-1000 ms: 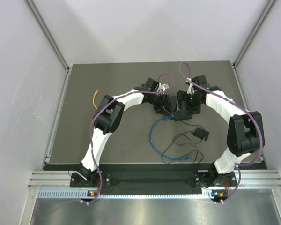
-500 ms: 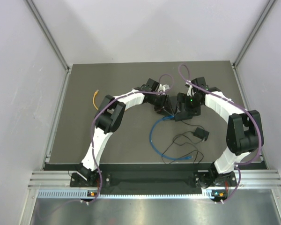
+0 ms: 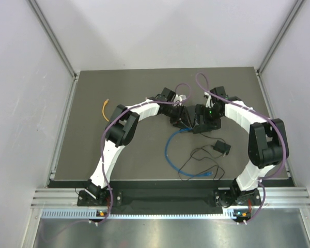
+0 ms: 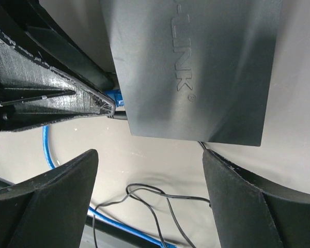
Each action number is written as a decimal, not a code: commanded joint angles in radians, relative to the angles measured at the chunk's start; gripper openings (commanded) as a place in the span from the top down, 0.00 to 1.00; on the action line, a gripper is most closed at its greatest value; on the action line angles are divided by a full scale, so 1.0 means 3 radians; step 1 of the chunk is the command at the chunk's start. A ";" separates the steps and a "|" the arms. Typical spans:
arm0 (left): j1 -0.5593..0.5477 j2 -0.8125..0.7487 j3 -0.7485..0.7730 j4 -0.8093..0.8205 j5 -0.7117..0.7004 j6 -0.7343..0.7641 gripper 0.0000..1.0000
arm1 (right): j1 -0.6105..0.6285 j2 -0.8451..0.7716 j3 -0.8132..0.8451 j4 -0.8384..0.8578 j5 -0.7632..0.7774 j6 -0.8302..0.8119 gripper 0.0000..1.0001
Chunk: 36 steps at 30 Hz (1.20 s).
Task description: Pull the plug from the switch port
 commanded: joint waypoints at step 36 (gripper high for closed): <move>0.0005 0.0019 0.0010 -0.0060 -0.0134 -0.0084 0.73 | -0.0026 0.0144 0.0076 0.0034 -0.0058 0.0039 0.20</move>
